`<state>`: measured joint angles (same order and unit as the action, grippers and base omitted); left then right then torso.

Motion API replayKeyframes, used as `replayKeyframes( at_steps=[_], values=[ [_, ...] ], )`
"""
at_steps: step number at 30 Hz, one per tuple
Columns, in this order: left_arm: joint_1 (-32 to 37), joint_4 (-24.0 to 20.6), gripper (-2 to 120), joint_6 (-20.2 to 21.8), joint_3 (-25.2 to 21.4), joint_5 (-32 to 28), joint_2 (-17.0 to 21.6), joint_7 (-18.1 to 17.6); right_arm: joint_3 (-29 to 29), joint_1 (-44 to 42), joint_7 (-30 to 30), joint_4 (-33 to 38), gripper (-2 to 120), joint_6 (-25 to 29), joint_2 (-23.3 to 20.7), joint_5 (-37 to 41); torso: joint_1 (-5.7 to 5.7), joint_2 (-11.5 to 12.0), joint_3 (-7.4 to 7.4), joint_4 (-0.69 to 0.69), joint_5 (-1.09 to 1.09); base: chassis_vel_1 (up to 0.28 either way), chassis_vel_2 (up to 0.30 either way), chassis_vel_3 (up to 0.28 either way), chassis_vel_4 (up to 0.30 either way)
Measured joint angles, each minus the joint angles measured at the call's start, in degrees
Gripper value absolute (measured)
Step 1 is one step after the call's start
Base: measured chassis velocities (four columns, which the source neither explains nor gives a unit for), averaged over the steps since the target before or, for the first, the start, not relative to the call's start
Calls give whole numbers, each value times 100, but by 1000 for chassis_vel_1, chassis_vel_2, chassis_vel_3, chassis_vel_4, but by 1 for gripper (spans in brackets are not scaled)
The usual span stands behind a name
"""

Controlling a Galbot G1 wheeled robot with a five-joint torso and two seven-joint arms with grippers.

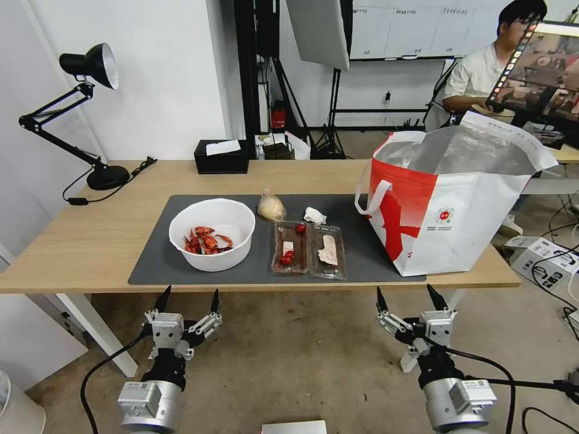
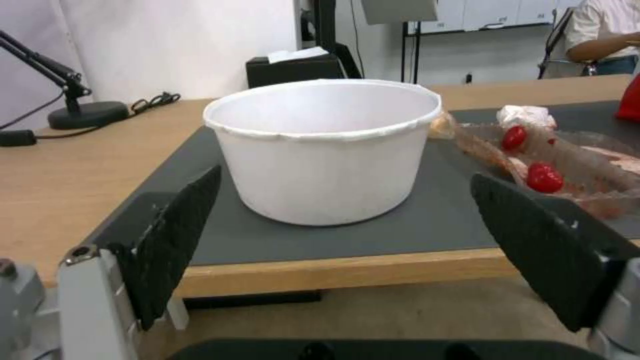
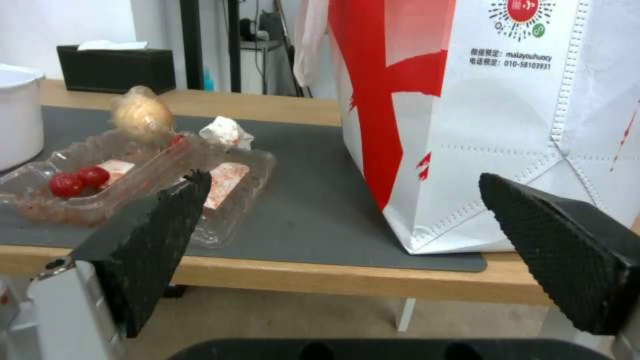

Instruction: Pick up the trash from the table and place it into the takeout bag.

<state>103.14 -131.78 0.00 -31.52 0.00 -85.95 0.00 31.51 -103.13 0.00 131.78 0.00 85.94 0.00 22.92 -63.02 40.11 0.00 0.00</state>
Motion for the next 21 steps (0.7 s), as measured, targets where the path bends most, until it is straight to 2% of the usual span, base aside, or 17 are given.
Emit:
replayKeyframes(
  at_steps=[21],
  values=[
    [0, 0, 100, 0, 0, 0, 0, 0, 0, 0, 0, 0, 100, 0, 0, 0, 0, 0, 0, 0, 0, 0, 0, 0, 0]
  ],
)
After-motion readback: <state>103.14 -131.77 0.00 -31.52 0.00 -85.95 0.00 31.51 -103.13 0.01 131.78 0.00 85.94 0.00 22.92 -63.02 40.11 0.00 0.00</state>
